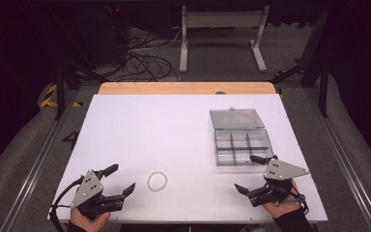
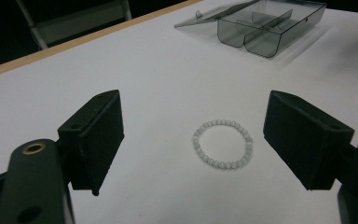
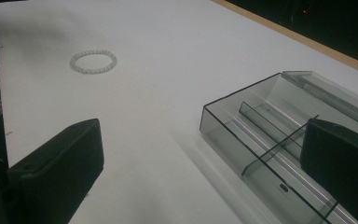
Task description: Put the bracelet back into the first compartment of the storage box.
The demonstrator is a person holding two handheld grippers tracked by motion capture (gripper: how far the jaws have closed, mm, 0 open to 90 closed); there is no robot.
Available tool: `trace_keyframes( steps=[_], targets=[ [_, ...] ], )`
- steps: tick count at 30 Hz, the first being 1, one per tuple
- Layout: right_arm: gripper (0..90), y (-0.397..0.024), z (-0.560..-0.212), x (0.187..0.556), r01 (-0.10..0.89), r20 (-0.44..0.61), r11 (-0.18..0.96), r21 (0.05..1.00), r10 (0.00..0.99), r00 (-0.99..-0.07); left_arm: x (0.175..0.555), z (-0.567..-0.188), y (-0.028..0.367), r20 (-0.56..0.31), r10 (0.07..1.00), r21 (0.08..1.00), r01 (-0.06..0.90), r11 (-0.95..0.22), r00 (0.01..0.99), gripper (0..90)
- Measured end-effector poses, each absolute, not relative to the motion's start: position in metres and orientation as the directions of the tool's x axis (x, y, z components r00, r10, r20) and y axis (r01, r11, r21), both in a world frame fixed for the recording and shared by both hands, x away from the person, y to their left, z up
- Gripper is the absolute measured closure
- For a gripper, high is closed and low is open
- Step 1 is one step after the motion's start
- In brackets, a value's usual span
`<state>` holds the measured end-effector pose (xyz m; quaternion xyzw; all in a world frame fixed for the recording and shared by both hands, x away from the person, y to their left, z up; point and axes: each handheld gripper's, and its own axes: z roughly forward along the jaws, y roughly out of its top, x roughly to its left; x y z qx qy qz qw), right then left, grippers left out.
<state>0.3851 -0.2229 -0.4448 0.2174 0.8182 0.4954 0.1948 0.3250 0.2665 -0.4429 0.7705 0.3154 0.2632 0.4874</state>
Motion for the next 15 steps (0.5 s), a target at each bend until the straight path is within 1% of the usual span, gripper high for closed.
trace_keyframes(
  steps=[15],
  targets=[
    [0.0, -0.2196, -0.4439, 0.3857, 0.159, -0.107, 0.424, 0.891, 0.540, -0.835, 0.3240, -0.4430, 0.2647, 0.113, 0.751, 0.914, 0.228, -0.335, 0.651, 21.1]
  ],
)
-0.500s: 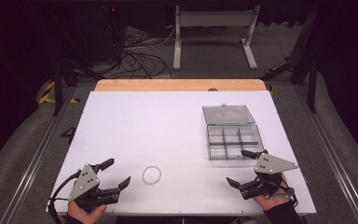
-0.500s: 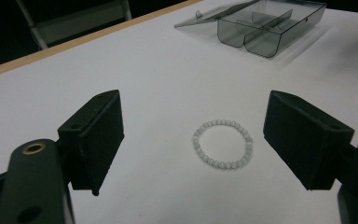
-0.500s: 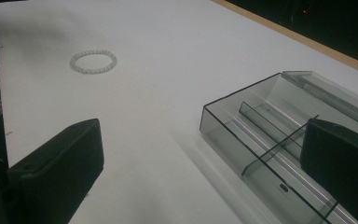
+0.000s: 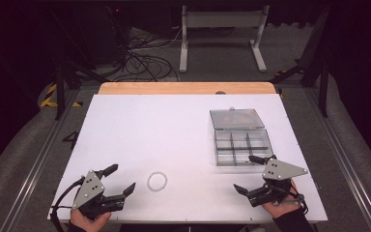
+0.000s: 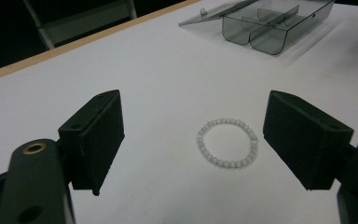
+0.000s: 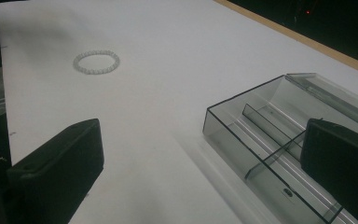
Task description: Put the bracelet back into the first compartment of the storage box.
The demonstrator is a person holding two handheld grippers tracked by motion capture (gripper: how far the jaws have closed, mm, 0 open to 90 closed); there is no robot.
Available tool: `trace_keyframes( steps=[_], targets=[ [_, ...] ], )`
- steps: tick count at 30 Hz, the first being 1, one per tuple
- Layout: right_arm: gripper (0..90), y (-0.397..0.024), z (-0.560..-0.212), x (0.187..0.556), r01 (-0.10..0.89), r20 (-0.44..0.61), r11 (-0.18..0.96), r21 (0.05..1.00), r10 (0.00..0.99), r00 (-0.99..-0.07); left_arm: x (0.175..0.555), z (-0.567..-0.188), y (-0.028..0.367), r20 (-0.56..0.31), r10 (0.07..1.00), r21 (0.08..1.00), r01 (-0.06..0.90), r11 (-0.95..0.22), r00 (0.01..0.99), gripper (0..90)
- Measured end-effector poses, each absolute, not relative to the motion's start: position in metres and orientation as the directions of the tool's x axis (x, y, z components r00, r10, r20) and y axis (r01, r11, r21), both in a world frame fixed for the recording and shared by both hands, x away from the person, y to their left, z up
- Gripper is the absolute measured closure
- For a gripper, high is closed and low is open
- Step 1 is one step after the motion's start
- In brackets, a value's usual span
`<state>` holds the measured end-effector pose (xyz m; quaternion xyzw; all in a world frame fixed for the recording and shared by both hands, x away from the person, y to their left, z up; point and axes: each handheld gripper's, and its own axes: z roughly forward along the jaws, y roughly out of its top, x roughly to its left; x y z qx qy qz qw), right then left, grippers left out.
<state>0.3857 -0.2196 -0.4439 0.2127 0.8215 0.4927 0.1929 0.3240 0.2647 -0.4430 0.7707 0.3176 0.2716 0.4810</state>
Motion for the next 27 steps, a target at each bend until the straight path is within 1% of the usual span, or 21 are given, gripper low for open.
trace_keyframes(
  steps=[5, 13, 21, 27],
  targets=[
    [0.4, -0.219, -0.442, 0.386, 0.158, -0.110, 0.425, 0.891, 0.540, -0.834, 0.325, -0.443, 0.265, 0.105, 0.750, 0.915, 0.233, -0.331, 0.653, 21.1],
    [1.1, -0.217, -0.437, 0.386, 0.166, -0.095, 0.414, 0.895, 0.541, -0.835, 0.324, -0.443, 0.264, 0.115, 0.752, 0.911, 0.233, -0.341, 0.649, 21.6],
    [1.3, -0.209, -0.431, 0.388, 0.164, -0.088, 0.417, 0.894, 0.524, -0.847, 0.324, -0.444, 0.264, 0.110, 0.753, 0.911, 0.238, -0.338, 0.649, 22.0],
    [1.4, -0.195, -0.426, 0.392, 0.157, -0.086, 0.427, 0.890, 0.496, -0.864, 0.325, -0.443, 0.265, 0.114, 0.751, 0.911, 0.234, -0.341, 0.650, 22.1]
  ],
)
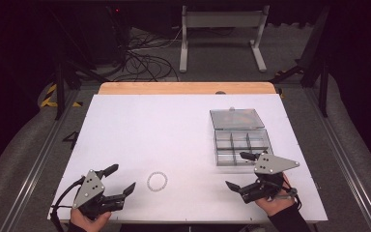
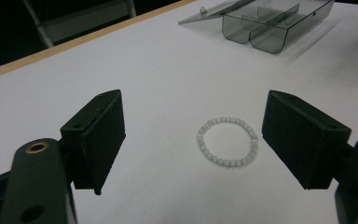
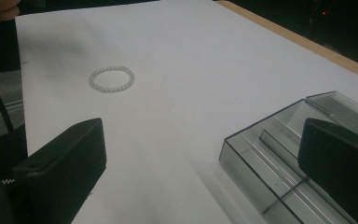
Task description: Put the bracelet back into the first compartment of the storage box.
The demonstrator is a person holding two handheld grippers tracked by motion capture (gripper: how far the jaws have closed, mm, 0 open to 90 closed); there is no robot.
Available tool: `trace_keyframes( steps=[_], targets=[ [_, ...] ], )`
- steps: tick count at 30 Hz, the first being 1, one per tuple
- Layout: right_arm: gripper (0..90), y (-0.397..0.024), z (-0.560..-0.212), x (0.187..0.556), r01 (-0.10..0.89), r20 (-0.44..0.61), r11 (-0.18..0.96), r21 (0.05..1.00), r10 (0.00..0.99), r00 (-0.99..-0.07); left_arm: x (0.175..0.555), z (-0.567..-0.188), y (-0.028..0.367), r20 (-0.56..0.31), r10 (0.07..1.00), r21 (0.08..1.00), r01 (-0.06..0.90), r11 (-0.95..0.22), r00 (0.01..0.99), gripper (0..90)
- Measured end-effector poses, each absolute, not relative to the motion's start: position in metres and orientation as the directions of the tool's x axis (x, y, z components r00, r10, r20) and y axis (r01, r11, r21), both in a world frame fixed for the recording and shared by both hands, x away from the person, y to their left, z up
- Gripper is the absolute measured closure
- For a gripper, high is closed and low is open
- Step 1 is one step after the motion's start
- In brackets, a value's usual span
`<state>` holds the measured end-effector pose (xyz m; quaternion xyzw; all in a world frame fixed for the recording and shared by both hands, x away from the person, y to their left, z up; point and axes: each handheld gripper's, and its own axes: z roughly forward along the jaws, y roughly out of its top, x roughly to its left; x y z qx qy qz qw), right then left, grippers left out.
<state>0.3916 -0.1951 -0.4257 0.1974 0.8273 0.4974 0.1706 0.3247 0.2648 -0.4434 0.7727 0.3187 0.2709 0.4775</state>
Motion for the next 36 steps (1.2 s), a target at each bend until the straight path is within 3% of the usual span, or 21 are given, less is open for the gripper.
trace_keyframes(
  steps=[26, 36],
  targets=[
    [1.4, -0.145, -0.416, 0.402, 0.133, -0.079, 0.458, 0.879, 0.414, -0.907, 0.326, -0.444, 0.265, 0.118, 0.748, 0.907, 0.235, -0.349, 0.653, 22.2],
    [17.3, -0.126, -0.412, 0.399, 0.213, -0.007, 0.453, 0.866, 0.437, -0.900, 0.325, -0.444, 0.264, 0.120, 0.748, 0.907, 0.234, -0.349, 0.652, 22.2]
  ],
)
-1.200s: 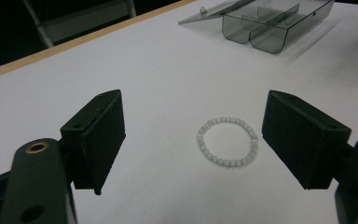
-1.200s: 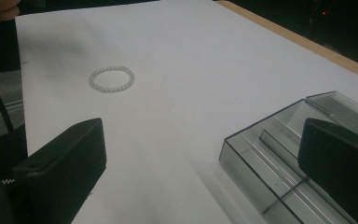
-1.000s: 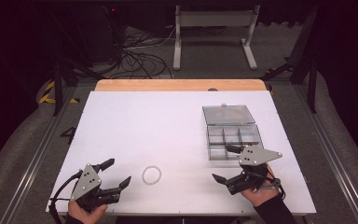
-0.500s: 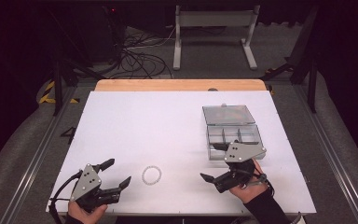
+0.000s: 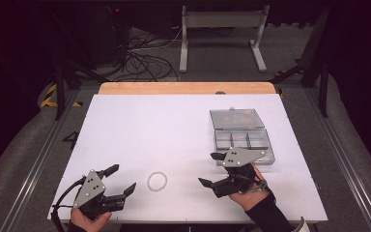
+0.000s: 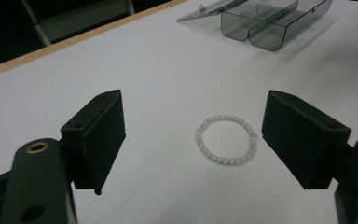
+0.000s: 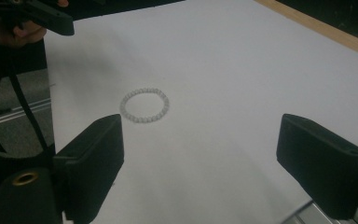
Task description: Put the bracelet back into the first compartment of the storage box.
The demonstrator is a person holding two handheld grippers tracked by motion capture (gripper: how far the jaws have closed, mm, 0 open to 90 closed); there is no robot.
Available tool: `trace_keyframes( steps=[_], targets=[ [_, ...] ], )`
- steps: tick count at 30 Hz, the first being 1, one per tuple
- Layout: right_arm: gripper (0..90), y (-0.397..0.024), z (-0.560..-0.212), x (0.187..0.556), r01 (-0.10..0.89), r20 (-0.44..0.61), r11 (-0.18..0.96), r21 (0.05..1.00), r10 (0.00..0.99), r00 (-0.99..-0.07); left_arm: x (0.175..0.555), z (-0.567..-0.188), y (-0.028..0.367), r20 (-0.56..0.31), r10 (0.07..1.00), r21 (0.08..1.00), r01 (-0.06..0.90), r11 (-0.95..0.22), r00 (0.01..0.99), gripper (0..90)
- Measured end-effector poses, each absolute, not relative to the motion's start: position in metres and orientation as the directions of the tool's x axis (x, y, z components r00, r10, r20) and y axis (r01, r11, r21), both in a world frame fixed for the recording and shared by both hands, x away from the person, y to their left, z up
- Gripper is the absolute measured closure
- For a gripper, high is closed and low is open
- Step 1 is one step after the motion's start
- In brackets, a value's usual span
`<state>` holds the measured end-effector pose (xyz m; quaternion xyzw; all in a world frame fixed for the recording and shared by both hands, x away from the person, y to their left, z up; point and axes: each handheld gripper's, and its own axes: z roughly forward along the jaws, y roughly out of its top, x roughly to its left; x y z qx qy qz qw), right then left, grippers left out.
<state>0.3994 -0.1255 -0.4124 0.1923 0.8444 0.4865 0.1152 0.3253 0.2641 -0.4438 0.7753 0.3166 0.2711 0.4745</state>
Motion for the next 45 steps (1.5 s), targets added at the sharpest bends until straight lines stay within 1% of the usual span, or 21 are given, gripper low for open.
trace_keyframes(
  steps=[2, 4, 8, 15, 28, 39, 45],
  targets=[
    [17.9, -0.123, -0.412, 0.401, 0.220, 0.006, 0.451, 0.865, 0.429, -0.903, 0.325, -0.444, 0.264, 0.119, 0.748, 0.908, 0.234, -0.349, 0.653, 22.2],
    [21.8, -0.115, -0.413, 0.403, 0.229, 0.022, 0.450, 0.863, 0.419, -0.908, 0.325, -0.444, 0.264, 0.119, 0.748, 0.908, 0.234, -0.349, 0.653, 22.1],
    [26.0, -0.105, -0.415, 0.406, 0.228, 0.023, 0.465, 0.856, 0.405, -0.914, 0.325, -0.444, 0.264, 0.110, 0.748, 0.909, 0.238, -0.341, 0.655, 22.2],
    [31.2, -0.091, -0.421, 0.411, 0.230, 0.034, 0.466, 0.854, 0.391, -0.920, 0.325, -0.444, 0.264, 0.118, 0.746, 0.907, 0.235, -0.350, 0.655, 22.3],
    [35.9, -0.063, -0.434, 0.421, 0.227, 0.043, 0.475, 0.850, 0.369, -0.929, 0.325, -0.444, 0.264, 0.117, 0.744, 0.907, 0.234, -0.350, 0.657, 22.4],
    [37.4, -0.047, -0.443, 0.427, 0.218, 0.028, 0.490, 0.844, 0.365, -0.931, 0.325, -0.444, 0.264, 0.118, 0.744, 0.906, 0.234, -0.351, 0.658, 22.4],
    [37.9, -0.035, -0.452, 0.430, 0.227, 0.043, 0.492, 0.841, 0.358, -0.933, 0.325, -0.444, 0.264, 0.123, 0.744, 0.907, 0.230, -0.353, 0.657, 22.4]
  ],
)
